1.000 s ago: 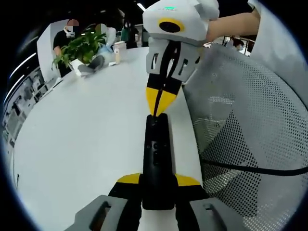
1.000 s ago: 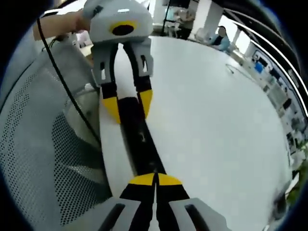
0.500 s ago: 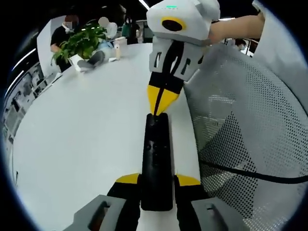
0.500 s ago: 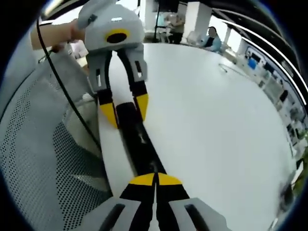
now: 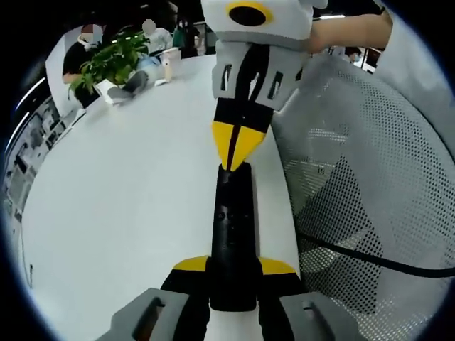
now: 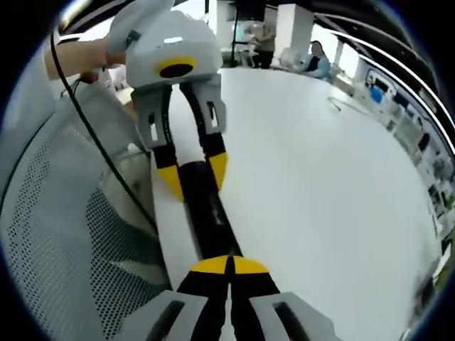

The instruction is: Press the specified remote control buttons in sequence, fully releasing each button before pressing the next.

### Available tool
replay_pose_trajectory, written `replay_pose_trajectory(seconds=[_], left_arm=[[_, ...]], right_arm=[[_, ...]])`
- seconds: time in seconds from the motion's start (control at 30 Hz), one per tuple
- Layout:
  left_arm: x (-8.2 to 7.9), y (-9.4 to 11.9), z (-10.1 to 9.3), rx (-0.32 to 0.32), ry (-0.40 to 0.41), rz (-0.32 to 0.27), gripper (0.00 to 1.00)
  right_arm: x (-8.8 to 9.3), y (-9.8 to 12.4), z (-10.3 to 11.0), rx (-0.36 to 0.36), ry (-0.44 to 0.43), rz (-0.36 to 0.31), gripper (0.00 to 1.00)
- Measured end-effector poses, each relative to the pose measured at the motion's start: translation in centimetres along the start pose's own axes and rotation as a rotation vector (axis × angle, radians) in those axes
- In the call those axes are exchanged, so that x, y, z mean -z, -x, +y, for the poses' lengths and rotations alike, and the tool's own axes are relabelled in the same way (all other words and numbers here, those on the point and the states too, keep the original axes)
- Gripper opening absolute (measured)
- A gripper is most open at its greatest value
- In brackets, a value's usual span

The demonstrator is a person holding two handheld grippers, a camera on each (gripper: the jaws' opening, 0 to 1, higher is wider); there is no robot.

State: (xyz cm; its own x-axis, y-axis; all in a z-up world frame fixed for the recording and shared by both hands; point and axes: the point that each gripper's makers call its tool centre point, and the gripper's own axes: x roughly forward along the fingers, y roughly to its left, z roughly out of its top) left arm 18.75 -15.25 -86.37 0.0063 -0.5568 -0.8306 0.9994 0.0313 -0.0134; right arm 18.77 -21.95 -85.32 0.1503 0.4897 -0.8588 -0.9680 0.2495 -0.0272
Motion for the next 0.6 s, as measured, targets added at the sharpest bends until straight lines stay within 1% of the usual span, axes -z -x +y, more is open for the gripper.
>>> replay_pose_trajectory(seconds=[0.03,0.07,0.1,0.13,0.27,0.33,0.47,0.57,0.6], left_arm=[[0.00,0.00,-0.01,-0.001,0.000,-0.004,0.23],[0.01,0.01,-0.01,-0.002,0.004,-0.010,0.23],[0.01,0.01,-0.02,-0.001,0.008,-0.013,0.23],[0.00,-0.01,-0.02,-0.001,0.010,-0.015,0.23],[-0.02,0.00,-0.01,-0.002,0.015,-0.019,0.23],[-0.03,0.00,-0.01,-0.002,0.016,-0.022,0.23],[-0.02,-0.03,-0.04,-0.002,0.017,-0.022,0.23],[-0.02,-0.06,-0.05,-0.005,0.016,-0.023,0.23],[-0.02,-0.05,-0.06,-0.005,0.016,-0.024,0.23]], right_arm=[[0.36,-0.17,0.18,-0.007,0.011,0.019,0.00],[-0.26,-0.04,-0.22,0.015,0.042,-0.018,0.00],[0.07,0.09,0.04,0.005,0.007,-0.001,0.00],[0.04,0.05,-0.03,0.004,0.006,-0.006,0.00],[0.07,-0.05,-0.06,0.004,0.042,-0.001,0.00],[0.05,-0.08,-0.01,0.003,0.074,0.010,0.00],[0.00,-0.11,-0.04,-0.001,0.091,0.031,0.00],[0.07,-0.12,-0.08,0.002,0.073,0.037,0.00],[0.07,-0.12,-0.09,0.008,0.047,0.030,0.00]])
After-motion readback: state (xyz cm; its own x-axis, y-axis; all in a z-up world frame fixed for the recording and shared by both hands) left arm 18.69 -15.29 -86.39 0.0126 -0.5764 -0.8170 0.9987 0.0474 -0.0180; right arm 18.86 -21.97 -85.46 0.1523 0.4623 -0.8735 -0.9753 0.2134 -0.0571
